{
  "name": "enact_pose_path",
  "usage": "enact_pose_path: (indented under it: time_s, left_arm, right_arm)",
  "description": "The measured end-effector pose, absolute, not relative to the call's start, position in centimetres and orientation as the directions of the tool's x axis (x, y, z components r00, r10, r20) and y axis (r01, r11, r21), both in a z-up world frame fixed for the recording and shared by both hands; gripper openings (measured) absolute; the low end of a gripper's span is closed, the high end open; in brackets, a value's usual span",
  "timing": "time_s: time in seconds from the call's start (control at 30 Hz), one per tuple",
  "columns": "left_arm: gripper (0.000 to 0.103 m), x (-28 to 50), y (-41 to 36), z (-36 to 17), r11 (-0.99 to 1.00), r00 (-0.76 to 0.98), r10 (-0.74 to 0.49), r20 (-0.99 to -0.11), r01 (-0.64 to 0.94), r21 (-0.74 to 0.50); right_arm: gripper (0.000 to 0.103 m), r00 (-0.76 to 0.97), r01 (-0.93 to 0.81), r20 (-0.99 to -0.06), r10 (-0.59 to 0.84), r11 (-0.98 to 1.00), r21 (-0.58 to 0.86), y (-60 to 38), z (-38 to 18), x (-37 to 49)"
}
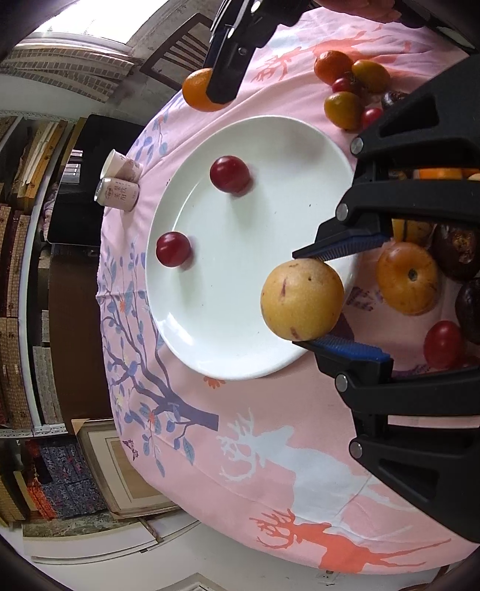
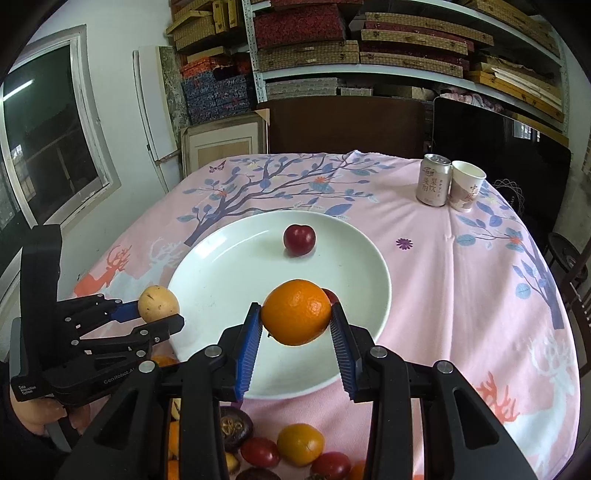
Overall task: Organize fruits
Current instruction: 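Set the pepino on the plate with the left tool while the right tool places the orange fruit, then grasp a dark brown mangosteen with the left tool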
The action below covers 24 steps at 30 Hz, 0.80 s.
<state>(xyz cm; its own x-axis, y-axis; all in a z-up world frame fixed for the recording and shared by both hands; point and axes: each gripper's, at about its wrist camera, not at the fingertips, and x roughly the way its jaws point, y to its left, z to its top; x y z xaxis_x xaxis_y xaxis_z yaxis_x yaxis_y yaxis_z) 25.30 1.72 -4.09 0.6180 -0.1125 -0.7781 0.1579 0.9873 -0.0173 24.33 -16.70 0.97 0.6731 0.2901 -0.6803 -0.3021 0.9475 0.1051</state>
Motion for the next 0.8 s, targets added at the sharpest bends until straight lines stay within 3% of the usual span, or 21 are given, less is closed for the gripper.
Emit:
enact_pose_path:
  time_s: [0.2, 0.23, 0.27, 0.33, 0.8]
  left_arm:
    - [0.039, 28.0, 1.4, -5.1, 0.989, 0.584, -0.101, -0.806, 0.148, -0.017]
    - [0.047, 28.2, 1.3, -5.1, 0.989, 0.583, -0.098, -0.806, 0.146, -0.015]
    - [0.058, 28.3, 1.3, -4.9, 0.99, 0.592, -0.094, -0.801, 0.139, -0.013]
    - [0.068, 27.8, 1.6, -4.2, 0.992, 0.62, -0.085, -0.78, 0.126, -0.009]
    - [0.076, 15.1, 2.5, -1.3, 0.974, 0.688, -0.135, -0.713, 0.223, 0.031]
  right_arm:
    - [0.039, 0.647, -0.358, -0.702, 0.296, 0.932, 0.064, -13.5, -0.5, 27.0]
    - [0.042, 0.65, -0.366, -0.699, 0.3, 0.929, 0.057, -13.2, -0.5, 27.2]
    - [0.055, 0.663, -0.362, -0.691, 0.288, 0.931, 0.04, -13.1, -0.5, 27.2]
    - [0.058, 0.691, -0.346, -0.669, 0.274, 0.938, 0.027, -13.3, 0.0, 27.0]
    - [0.063, 0.719, -0.255, -0.643, 0.264, 0.961, 0.11, -21.1, 1.3, 17.9]
